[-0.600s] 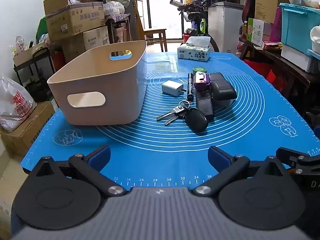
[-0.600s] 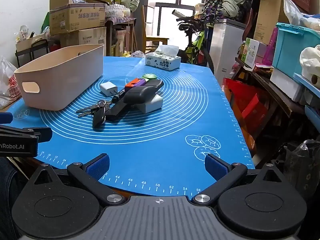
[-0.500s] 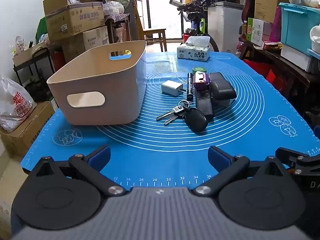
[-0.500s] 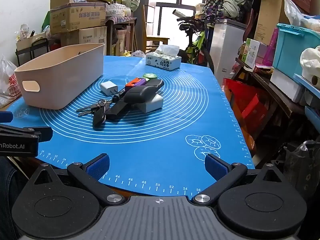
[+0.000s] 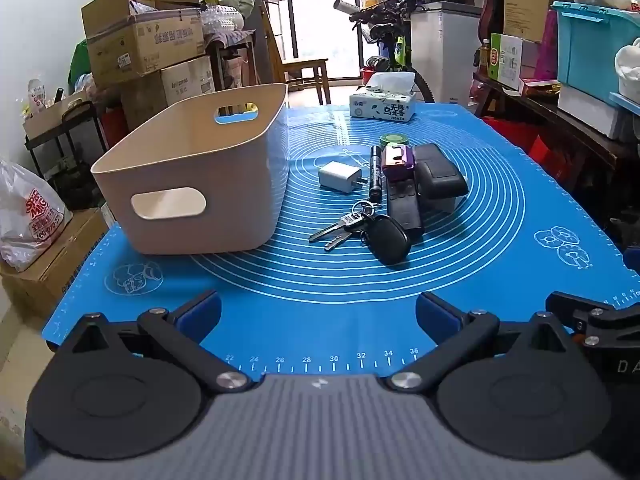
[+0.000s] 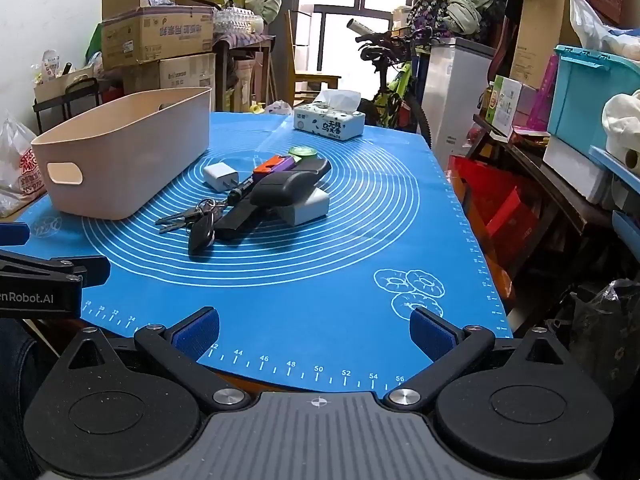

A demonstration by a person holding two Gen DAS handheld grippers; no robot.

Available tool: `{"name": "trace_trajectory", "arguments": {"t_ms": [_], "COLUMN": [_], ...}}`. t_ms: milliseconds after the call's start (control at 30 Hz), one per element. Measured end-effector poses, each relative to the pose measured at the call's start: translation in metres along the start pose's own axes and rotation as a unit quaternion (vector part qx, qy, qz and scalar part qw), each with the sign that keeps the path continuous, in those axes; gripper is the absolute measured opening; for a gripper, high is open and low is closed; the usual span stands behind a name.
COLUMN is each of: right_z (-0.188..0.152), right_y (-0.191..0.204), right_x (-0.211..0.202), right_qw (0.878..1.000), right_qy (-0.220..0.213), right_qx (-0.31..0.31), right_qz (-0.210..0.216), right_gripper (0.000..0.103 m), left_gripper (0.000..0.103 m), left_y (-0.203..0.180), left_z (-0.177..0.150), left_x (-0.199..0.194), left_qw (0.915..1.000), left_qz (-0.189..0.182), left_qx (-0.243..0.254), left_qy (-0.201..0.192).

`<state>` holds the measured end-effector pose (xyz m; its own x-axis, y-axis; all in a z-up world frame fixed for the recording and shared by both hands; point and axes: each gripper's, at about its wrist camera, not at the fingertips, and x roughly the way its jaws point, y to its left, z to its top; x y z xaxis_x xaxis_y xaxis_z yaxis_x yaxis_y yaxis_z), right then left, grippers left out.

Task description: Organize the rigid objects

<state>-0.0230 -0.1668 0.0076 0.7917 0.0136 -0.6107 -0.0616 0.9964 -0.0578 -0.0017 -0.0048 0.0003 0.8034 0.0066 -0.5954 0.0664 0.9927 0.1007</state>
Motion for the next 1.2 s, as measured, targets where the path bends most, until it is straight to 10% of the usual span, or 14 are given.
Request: {"name": "trace_trajectory", "arguments": {"t_ms": [1200], "right_z": [0.0013], "right_y": [-0.0013], "right_x": [-0.0044], "right_qw": [1.000], "right_qy": [-0.003], "right_qx": [-0.002], "right_qz": [-0.003], "right_gripper": [0.100], "left_gripper": [0.102], "left_y": [-0.0018], "left_z": [0.0003], "left_x": [-0.0022], "left_qw": [1.0000], "left_qz": [-0.006], "left_qx": [0.004], "left_qy": [0.001]}}
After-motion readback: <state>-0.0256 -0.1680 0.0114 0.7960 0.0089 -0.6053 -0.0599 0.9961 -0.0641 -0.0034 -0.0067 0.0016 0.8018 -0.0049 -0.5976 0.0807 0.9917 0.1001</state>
